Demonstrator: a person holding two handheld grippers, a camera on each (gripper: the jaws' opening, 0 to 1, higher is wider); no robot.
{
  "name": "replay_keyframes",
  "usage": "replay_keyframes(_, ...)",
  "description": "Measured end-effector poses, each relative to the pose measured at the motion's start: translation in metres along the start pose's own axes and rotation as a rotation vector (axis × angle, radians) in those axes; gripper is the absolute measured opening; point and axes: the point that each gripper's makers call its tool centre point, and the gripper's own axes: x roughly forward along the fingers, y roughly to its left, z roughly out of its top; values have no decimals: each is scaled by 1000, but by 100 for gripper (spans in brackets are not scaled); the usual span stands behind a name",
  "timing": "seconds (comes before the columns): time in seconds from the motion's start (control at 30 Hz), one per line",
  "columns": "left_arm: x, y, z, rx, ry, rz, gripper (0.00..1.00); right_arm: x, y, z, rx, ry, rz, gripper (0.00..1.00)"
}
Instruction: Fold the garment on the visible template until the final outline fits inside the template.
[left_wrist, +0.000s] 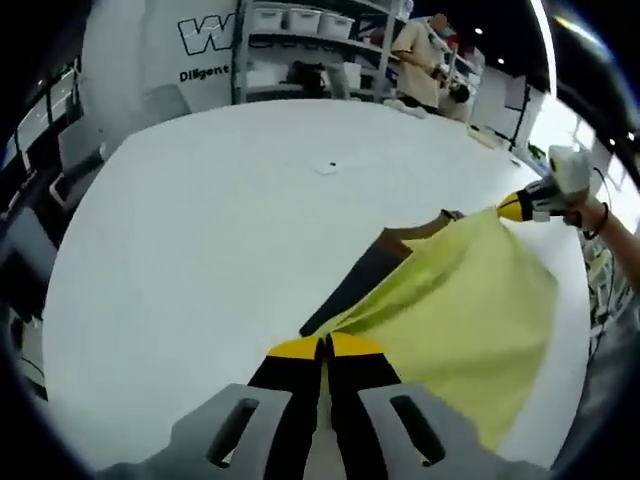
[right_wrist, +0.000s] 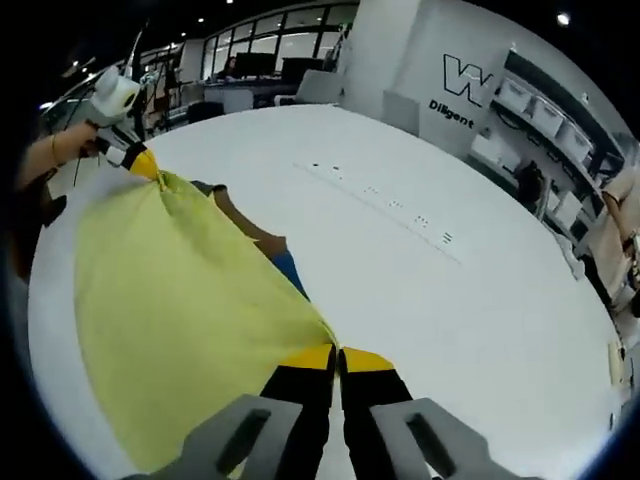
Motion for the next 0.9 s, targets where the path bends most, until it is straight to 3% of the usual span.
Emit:
replay_keyframes(0.1,2,0,1,-19,-8,23,0,4,-4,-1,123,-15,-12,0)
replay_keyframes(0.33,9,8,6,-88,-26,40,2,6,-7,-3,265,-34,-21,0)
replay_keyframes(0.4,8,8,6,-77,-29,51,7,4,-6,-5,340,-31,-18,2)
replay_keyframes(0.5,5,6,4,-42,-27,54,17,1,-8,-4,385,-47,-14,9)
replay_keyframes(0.6,6,2,1,-61,-20,18,22,-4,0,-6,435,-51,16,12)
replay_keyframes(0.77,9,-3,-3,-94,-9,-10,21,-2,1,-14,493,-40,3,12)
replay_keyframes(0.9,8,-1,-7,-70,-2,14,5,-1,4,-15,523,-64,9,1)
